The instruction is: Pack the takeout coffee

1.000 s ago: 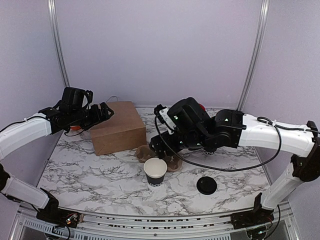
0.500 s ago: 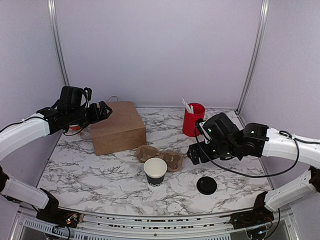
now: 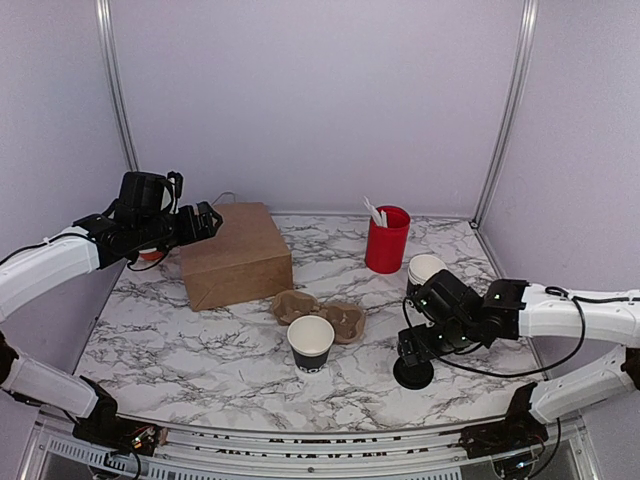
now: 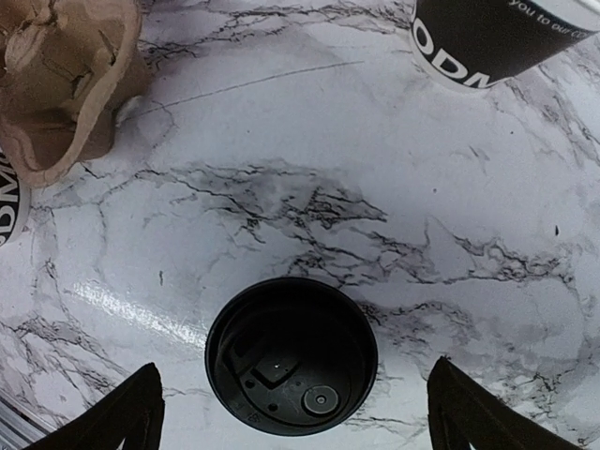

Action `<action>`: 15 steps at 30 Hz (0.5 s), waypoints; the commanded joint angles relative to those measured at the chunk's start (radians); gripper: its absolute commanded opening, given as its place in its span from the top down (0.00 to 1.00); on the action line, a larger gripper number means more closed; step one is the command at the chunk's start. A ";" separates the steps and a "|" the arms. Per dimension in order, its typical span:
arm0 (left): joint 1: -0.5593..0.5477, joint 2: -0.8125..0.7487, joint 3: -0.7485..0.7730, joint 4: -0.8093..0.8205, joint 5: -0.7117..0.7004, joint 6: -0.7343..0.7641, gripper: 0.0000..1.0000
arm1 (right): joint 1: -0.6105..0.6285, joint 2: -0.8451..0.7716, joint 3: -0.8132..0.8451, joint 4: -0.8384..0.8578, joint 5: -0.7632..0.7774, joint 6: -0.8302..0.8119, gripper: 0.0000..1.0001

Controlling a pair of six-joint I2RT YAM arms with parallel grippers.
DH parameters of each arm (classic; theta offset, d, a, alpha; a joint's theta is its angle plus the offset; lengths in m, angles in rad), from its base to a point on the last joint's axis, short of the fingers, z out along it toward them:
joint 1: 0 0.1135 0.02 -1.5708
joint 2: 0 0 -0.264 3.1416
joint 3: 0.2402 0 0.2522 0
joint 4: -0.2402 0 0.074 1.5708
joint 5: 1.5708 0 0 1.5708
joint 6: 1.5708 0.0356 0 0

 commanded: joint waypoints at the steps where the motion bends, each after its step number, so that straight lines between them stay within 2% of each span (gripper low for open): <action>1: 0.002 -0.022 0.000 0.020 -0.021 0.032 0.01 | -0.047 -0.006 -0.032 0.055 -0.087 0.018 0.05; 7: 0.004 -0.031 -0.017 0.020 -0.033 0.038 0.01 | -0.055 0.007 -0.054 0.084 -0.145 0.022 0.05; 15: 0.009 -0.046 -0.038 0.020 -0.035 0.034 0.01 | -0.054 0.044 -0.072 0.085 -0.126 0.030 0.05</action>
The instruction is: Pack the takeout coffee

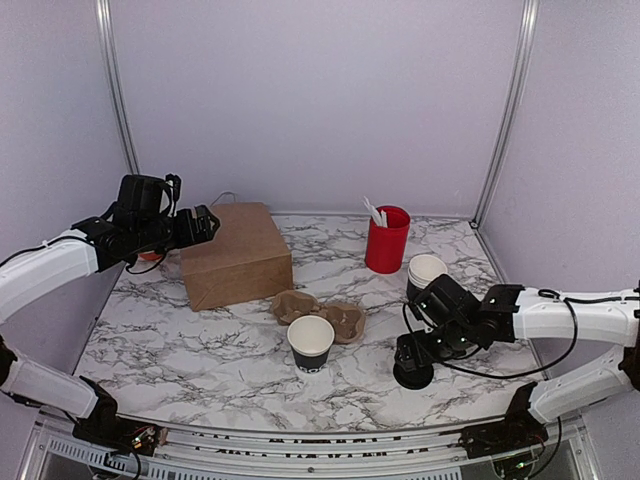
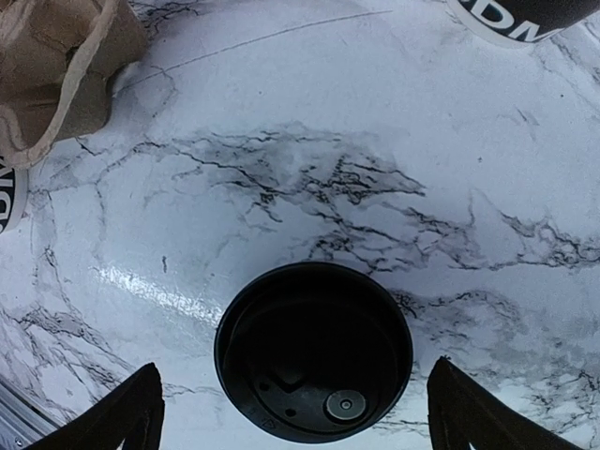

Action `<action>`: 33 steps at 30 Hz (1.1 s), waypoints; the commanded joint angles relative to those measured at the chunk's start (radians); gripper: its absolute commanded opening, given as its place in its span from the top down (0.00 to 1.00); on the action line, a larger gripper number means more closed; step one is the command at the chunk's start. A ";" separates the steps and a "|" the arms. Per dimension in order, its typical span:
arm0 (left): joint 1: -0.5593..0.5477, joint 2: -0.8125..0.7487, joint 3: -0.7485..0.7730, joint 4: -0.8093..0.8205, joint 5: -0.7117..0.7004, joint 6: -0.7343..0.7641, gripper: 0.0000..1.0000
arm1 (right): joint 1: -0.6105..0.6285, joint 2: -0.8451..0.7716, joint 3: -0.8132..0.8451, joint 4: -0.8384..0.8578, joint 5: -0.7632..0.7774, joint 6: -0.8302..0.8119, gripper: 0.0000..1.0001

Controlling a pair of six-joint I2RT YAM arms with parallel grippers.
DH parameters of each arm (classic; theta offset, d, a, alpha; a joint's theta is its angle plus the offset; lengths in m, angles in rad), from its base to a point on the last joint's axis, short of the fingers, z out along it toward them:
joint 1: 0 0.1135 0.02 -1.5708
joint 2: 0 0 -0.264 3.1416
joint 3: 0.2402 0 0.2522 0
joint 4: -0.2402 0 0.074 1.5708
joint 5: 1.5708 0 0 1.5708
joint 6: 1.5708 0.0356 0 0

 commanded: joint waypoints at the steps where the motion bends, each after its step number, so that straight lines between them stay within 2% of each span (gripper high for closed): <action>1: 0.005 -0.033 -0.017 0.019 -0.013 0.013 0.01 | -0.005 0.030 -0.013 0.018 -0.003 0.014 0.05; 11: 0.007 -0.022 -0.024 0.027 0.000 0.011 0.01 | -0.005 0.054 -0.045 0.032 -0.008 0.035 0.09; 20: 0.009 -0.017 -0.033 0.032 0.004 0.009 0.01 | -0.001 0.111 -0.017 0.021 -0.004 0.023 0.22; 33: 0.015 -0.012 -0.042 0.032 0.012 0.008 0.01 | 0.019 0.160 0.046 -0.014 0.038 0.024 0.25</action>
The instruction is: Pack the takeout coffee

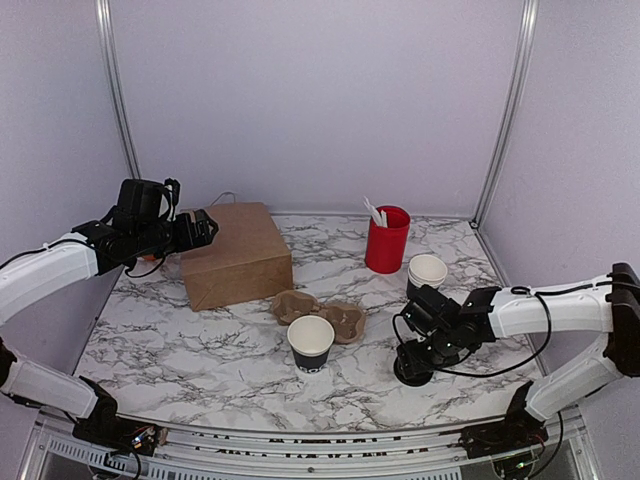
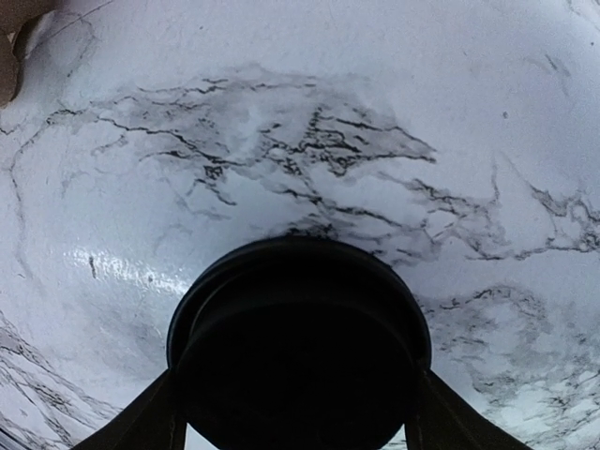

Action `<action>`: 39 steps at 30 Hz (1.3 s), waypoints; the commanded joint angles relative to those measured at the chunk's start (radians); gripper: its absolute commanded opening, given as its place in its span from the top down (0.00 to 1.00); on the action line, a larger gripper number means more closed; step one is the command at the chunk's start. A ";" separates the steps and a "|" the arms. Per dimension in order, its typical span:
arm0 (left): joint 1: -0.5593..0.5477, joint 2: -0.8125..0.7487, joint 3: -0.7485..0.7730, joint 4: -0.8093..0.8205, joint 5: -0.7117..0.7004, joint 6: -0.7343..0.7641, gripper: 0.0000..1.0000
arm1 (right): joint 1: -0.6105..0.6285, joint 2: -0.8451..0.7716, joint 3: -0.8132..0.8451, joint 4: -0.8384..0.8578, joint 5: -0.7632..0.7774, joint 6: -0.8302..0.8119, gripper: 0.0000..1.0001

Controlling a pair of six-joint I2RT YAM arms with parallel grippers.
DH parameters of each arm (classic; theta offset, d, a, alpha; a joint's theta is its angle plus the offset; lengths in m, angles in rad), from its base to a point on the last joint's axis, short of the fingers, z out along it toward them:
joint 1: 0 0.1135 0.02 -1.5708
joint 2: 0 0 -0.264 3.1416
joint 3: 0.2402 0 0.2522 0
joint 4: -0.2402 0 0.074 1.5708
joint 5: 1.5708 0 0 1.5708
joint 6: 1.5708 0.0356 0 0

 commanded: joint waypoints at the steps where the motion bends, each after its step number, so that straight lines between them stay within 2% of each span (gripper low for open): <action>1: 0.005 -0.005 -0.013 0.026 0.009 0.007 0.01 | 0.009 0.003 0.059 -0.032 0.029 -0.002 0.25; 10: 0.005 -0.012 -0.018 0.027 0.019 0.003 0.01 | 0.008 -0.022 0.200 -0.121 0.059 -0.029 0.25; 20: 0.005 -0.021 -0.023 0.035 0.071 -0.025 0.01 | 0.030 0.001 0.440 -0.196 0.058 -0.108 0.26; 30: 0.001 -0.053 -0.118 0.121 0.230 -0.122 0.01 | 0.141 0.212 0.746 -0.250 0.061 -0.215 0.25; 39: -0.025 -0.102 -0.238 0.180 0.358 -0.203 0.01 | 0.206 0.373 0.906 -0.272 0.010 -0.295 0.25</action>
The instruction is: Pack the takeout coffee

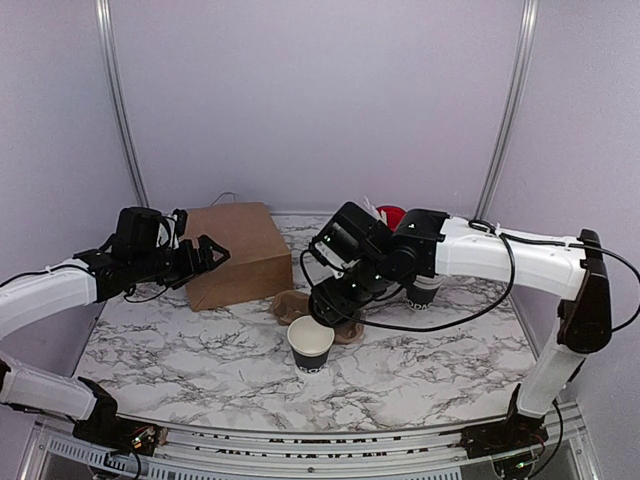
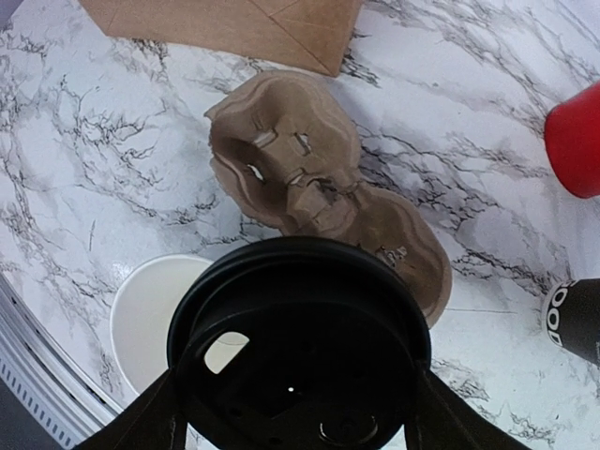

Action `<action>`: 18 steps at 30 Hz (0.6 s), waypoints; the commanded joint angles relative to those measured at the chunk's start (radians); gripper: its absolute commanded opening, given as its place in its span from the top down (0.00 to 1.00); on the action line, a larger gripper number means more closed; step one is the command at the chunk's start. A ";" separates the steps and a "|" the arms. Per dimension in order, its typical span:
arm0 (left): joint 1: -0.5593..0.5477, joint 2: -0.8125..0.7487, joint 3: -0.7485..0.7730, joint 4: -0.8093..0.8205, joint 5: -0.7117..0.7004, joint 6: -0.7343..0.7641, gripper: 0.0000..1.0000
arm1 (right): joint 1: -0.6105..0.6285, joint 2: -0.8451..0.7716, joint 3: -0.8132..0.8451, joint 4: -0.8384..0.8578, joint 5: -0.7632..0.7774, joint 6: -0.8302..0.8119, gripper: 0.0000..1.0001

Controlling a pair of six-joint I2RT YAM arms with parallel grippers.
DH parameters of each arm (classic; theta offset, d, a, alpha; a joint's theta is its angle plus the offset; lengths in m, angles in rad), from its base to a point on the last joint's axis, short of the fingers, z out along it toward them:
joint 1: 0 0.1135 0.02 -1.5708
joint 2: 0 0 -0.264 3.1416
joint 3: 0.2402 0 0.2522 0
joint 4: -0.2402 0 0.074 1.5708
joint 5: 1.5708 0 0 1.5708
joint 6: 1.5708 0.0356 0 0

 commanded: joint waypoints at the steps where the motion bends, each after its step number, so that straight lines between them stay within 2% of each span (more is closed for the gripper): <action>1: -0.020 -0.041 -0.054 0.060 0.102 -0.058 0.01 | 0.029 0.046 0.081 -0.037 -0.036 -0.060 0.25; 11: -0.134 -0.037 -0.147 0.098 0.143 -0.115 0.01 | 0.062 0.126 0.160 -0.090 -0.072 -0.099 0.25; 18: -0.167 -0.027 -0.170 0.121 0.137 -0.132 0.01 | 0.080 0.164 0.194 -0.128 -0.080 -0.113 0.25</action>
